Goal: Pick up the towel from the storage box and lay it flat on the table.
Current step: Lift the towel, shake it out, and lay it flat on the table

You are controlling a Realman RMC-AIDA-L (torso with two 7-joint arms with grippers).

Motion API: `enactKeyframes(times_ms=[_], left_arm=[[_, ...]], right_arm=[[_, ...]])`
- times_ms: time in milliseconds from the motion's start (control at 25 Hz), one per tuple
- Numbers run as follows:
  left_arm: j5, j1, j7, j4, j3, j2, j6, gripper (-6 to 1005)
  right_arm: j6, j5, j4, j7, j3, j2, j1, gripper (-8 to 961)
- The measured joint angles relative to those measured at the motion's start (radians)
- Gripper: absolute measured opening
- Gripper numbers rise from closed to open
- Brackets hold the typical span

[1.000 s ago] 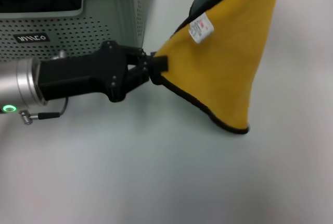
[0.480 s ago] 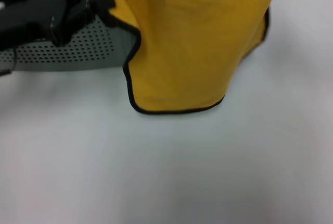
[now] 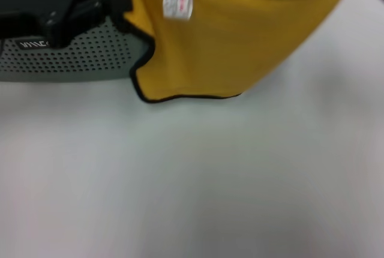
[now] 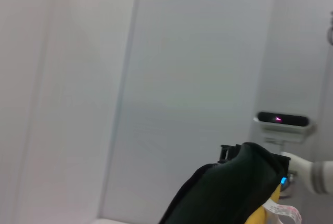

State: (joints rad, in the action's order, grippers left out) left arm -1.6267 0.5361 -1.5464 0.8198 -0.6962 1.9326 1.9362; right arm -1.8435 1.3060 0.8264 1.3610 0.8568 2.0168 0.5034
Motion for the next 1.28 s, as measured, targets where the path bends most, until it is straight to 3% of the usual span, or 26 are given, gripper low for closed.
enactKeyframes(times_ms=[160, 320, 640, 800, 1000, 1160, 1280], left_arm=[[0.038, -0.049, -0.035, 0.064, -0.023, -0.029, 0.095, 29], [0.081, -0.08, -0.041, 0.081, -0.049, -0.043, 0.096, 29], [0.011, 0.014, -0.041, 0.067, -0.04, -0.031, -0.053, 29], [0.009, 0.053, -0.042, 0.039, -0.033, -0.053, -0.085, 30], [0.011, 0.049, -0.041, 0.029, -0.028, -0.068, -0.036, 30], [0.01, 0.016, -0.025, 0.032, -0.031, -0.075, 0.056, 30], [0.062, -0.049, 0.001, 0.06, -0.11, -0.1, 0.102, 30]], right_arm=[[-0.14, -0.008, 0.046, 0.032, 0.045, 0.008, -0.062, 6], [-0.105, -0.046, 0.116, 0.037, 0.053, 0.007, -0.105, 6], [0.108, -0.035, 0.075, -0.052, 0.037, -0.018, -0.035, 5], [0.145, -0.038, 0.076, -0.056, 0.036, -0.031, -0.017, 5], [0.094, -0.038, 0.088, -0.044, 0.04, -0.017, -0.055, 5], [-0.035, -0.032, 0.089, -0.02, 0.047, -0.002, -0.113, 5], [-0.157, -0.054, 0.094, 0.009, 0.049, 0.006, -0.148, 5]])
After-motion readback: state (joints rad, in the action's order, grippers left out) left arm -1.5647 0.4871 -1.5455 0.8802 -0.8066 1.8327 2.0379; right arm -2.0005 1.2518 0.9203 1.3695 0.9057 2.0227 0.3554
